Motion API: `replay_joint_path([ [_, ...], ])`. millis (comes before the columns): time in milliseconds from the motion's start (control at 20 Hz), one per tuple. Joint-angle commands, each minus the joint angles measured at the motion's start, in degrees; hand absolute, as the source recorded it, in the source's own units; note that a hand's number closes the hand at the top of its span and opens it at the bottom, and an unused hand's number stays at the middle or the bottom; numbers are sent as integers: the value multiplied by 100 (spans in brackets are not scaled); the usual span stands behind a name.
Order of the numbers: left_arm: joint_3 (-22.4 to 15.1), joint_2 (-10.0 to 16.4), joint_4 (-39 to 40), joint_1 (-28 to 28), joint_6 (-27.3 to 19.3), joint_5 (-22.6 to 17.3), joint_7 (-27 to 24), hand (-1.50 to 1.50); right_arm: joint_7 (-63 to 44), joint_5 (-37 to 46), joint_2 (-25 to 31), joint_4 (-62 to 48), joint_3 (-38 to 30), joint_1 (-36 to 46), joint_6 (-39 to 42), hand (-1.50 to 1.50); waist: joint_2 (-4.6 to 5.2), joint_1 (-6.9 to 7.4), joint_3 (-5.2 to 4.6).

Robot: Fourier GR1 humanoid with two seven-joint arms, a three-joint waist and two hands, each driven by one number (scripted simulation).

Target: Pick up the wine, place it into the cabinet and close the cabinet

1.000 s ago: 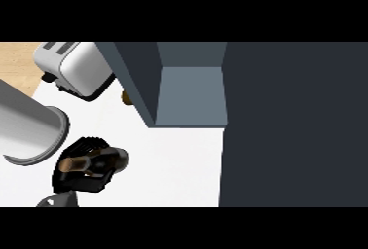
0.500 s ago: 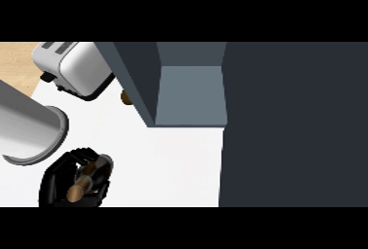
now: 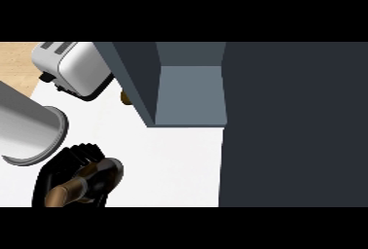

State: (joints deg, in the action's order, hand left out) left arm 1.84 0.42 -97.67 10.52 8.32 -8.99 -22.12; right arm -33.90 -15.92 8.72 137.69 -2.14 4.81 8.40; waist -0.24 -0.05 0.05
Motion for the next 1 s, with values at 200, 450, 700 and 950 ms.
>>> replay_joint_path([
  [200,-938,-41,-1096,-125,-868,422,1200,150,-410,-248,-51,718,-28,75,-241,-150,11,-5,-4],
  [450,-1782,-42,-1441,-543,-1535,339,1989,150,-287,-628,17,801,-282,-255,8,-150,6,-61,-1],
  [700,-2368,-42,-1031,-1646,-2552,301,2204,150,-105,-358,-131,748,13,-374,64,-150,16,-87,-2],
  [950,-3325,-42,-1025,-2235,-3855,670,2746,150,-215,-207,-152,683,127,-253,-63,-150,12,-60,-3],
])
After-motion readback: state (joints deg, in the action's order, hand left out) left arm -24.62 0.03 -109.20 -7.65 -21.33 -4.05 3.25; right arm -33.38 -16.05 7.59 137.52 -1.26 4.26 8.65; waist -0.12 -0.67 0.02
